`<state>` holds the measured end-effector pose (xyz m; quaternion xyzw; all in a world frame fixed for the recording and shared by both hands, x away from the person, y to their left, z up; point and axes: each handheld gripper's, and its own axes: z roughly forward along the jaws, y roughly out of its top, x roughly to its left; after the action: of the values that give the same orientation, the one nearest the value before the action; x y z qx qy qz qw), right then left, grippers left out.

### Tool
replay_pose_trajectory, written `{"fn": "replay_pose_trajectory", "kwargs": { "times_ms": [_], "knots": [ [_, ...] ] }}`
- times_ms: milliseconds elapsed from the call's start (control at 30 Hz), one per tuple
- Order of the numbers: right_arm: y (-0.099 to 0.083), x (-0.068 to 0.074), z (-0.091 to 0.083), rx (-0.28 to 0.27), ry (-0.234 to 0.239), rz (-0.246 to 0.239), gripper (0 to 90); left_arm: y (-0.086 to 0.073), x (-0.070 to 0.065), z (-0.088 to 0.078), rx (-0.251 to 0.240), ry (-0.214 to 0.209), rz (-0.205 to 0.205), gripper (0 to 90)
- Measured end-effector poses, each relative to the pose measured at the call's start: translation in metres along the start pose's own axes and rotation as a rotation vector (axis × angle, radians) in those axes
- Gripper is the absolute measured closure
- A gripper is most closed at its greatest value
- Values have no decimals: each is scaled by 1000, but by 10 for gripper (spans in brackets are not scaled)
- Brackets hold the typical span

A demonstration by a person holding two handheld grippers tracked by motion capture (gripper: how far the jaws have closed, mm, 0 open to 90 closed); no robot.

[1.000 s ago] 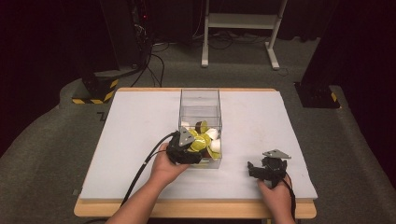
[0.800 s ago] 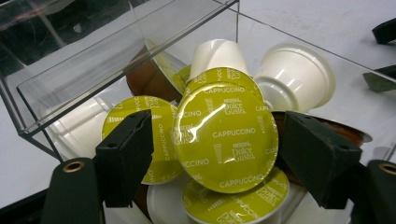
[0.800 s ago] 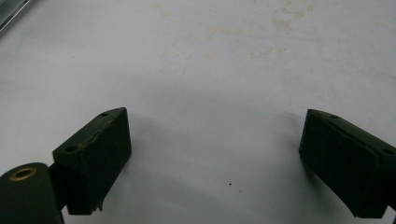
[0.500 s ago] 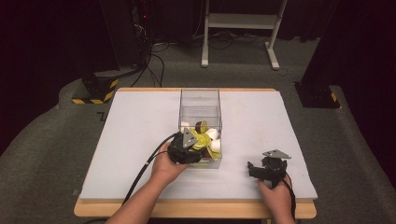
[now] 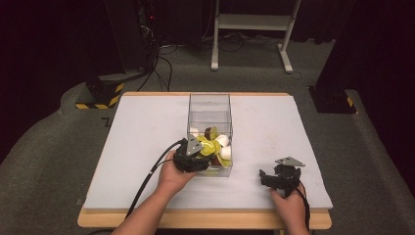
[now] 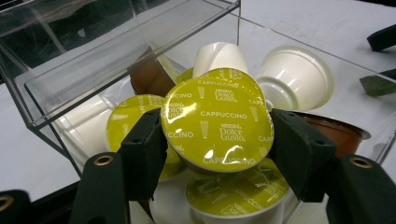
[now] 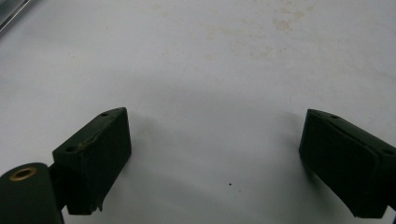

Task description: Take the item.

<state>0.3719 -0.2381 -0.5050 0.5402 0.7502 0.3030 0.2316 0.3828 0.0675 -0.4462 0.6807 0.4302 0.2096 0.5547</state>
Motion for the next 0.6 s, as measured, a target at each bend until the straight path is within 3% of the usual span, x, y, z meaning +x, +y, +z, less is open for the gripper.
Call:
{"fn": "replay_pose_trajectory", "kwargs": {
  "times_ms": [300, 600],
  "knots": [
    [0, 0, 0, 0, 0, 0, 90, 3, 0, -8, -50, -27, -42, 390],
    [0, 0, 0, -1, -1, 0, 90, 5, 3, -14, -69, -43, -57, 392]
  ]
}}
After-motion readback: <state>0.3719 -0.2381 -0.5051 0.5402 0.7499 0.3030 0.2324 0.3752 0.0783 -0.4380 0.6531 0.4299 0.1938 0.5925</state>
